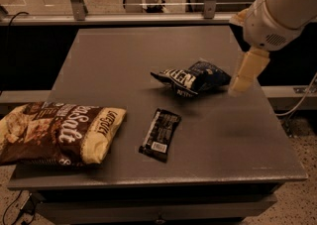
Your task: Pick blue chip bag
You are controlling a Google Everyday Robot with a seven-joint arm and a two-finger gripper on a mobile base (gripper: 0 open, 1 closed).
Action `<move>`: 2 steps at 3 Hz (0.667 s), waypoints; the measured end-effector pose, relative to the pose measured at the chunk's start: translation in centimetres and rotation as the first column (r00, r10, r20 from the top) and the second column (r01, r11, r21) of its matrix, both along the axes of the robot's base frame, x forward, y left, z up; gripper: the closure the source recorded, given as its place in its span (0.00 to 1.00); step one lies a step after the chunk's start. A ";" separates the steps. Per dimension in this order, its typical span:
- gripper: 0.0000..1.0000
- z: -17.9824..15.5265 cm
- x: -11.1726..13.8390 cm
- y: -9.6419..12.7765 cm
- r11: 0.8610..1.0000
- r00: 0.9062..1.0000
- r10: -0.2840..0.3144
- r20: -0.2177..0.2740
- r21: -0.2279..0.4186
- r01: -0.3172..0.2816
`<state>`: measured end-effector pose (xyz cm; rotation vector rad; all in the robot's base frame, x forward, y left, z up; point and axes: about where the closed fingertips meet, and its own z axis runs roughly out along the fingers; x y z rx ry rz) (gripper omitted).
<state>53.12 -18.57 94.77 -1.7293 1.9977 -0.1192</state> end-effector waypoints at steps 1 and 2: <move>0.00 -3.0 2.2 2.9 0.997 1.000 0.016 -0.002 0.080 -0.015; 0.00 -4.8 3.5 4.6 0.990 1.000 0.018 -0.002 0.141 -0.017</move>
Offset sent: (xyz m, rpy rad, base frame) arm 0.0512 0.0650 -0.0708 0.2201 0.0043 0.0163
